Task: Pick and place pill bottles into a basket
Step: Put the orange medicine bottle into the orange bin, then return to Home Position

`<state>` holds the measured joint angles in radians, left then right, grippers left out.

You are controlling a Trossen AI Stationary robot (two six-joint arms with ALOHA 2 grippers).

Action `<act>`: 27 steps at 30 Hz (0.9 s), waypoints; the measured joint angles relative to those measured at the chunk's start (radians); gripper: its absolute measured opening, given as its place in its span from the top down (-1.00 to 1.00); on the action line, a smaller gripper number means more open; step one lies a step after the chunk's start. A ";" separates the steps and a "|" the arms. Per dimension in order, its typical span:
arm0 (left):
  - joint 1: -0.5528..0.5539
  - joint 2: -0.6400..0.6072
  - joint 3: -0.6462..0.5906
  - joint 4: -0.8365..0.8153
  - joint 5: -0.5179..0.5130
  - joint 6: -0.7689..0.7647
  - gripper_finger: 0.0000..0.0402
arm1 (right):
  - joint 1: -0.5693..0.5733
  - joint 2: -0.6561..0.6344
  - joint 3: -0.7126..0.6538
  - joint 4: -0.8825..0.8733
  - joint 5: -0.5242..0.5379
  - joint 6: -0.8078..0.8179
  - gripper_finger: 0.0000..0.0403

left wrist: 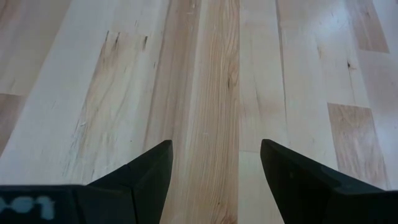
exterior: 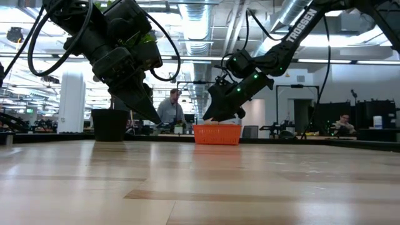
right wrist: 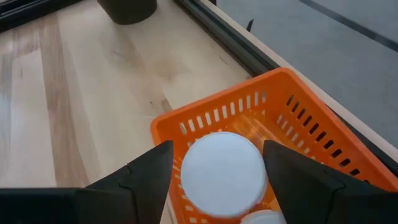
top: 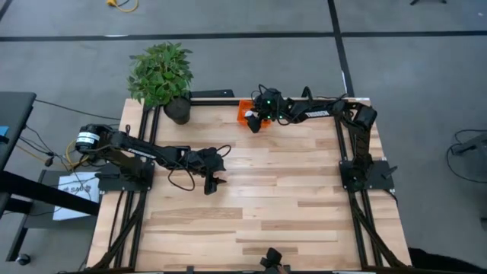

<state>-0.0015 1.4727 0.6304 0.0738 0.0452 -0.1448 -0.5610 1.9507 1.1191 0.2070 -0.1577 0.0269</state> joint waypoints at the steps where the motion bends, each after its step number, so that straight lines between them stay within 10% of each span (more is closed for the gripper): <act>1: 0.000 0.000 0.000 0.000 0.000 0.000 -0.16 | 0.000 0.000 0.000 0.002 0.000 0.000 -0.21; 17: -0.003 -0.018 0.000 0.044 -0.028 0.024 -0.16 | 0.003 -0.198 0.000 0.037 0.005 0.052 -0.22; 27: -0.138 -0.343 -0.005 0.123 -0.287 0.069 -0.16 | 0.081 -0.581 0.000 -0.261 -0.002 0.078 -0.22</act>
<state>-0.1393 1.1294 0.6250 0.1968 -0.2421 -0.0758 -0.4798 1.3701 1.1191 -0.0541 -0.1596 0.1051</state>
